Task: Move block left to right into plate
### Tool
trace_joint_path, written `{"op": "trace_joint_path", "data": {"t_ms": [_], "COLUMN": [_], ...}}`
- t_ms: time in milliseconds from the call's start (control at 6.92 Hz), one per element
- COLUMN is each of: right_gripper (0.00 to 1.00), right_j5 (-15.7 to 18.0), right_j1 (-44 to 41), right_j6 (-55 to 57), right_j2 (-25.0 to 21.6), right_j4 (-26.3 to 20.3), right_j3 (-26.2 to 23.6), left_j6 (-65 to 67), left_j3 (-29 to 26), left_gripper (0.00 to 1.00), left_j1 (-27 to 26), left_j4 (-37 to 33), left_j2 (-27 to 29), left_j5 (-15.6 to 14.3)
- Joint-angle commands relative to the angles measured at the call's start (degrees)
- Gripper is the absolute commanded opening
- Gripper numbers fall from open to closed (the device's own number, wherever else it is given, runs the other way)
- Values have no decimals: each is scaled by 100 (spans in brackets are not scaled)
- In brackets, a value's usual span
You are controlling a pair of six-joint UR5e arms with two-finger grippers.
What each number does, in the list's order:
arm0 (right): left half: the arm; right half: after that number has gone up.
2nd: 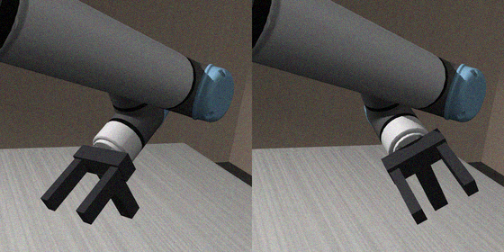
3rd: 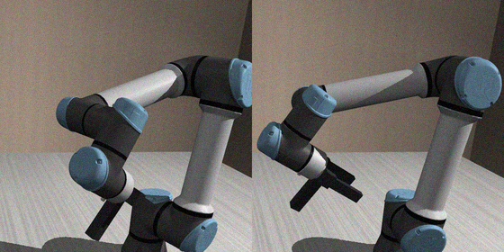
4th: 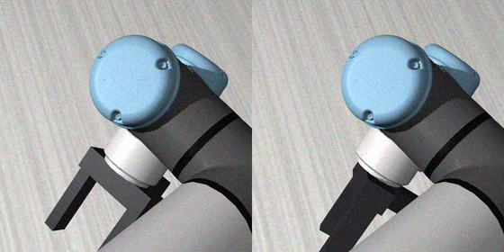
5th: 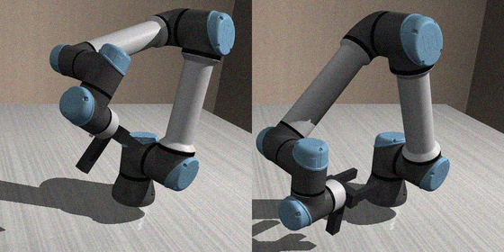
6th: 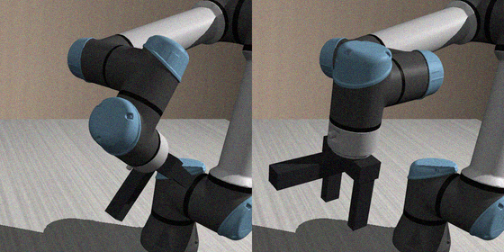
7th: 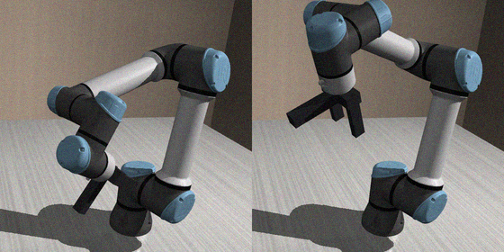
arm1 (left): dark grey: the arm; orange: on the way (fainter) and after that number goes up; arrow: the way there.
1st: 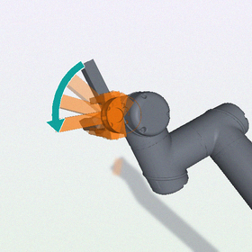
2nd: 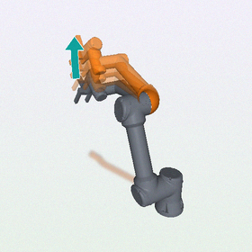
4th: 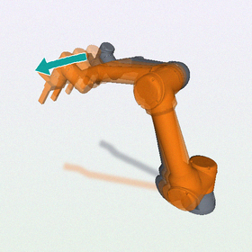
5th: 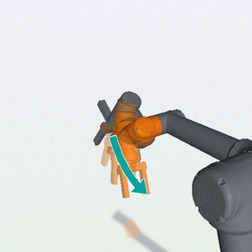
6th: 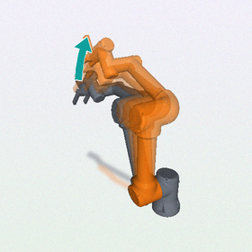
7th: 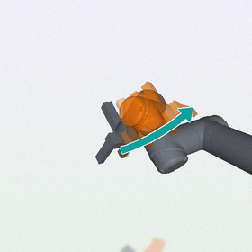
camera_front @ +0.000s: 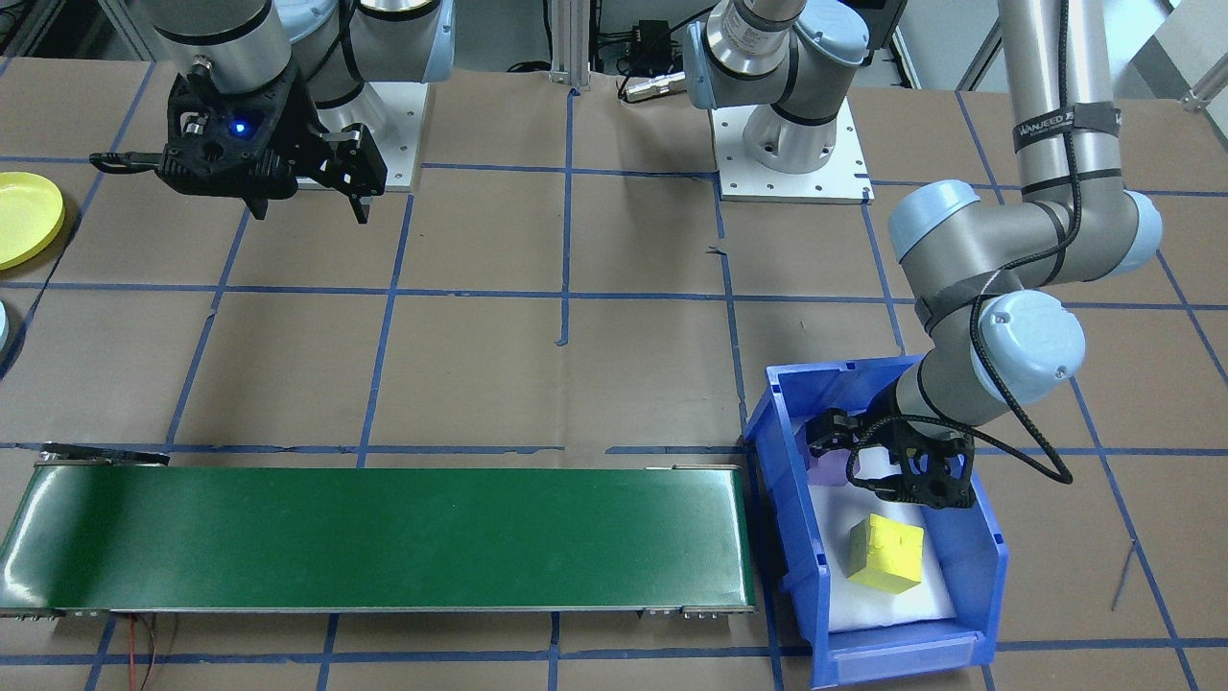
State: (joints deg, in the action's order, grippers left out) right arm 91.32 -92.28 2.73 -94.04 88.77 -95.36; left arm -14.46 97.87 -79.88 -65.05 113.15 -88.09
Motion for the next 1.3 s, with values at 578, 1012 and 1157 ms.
{"op": "trace_joint_path", "data": {"t_ms": [578,1012,1157], "right_gripper": [100,100,100], "right_j5": [-9,0,-9], "right_j1": [0,0,0], "right_j6": [0,9,9], "right_j2": [0,0,0], "right_j4": [-9,-9,-9], "right_j3": [-9,-9,-9], "left_j6": [215,145,84], "left_j3": [-120,-31,-109], "left_gripper": [94,94,94], "left_j1": [34,34,43], "left_j4": [-25,-87,-95], "left_j2": [-73,41,6], "left_j5": [152,222,213]}}
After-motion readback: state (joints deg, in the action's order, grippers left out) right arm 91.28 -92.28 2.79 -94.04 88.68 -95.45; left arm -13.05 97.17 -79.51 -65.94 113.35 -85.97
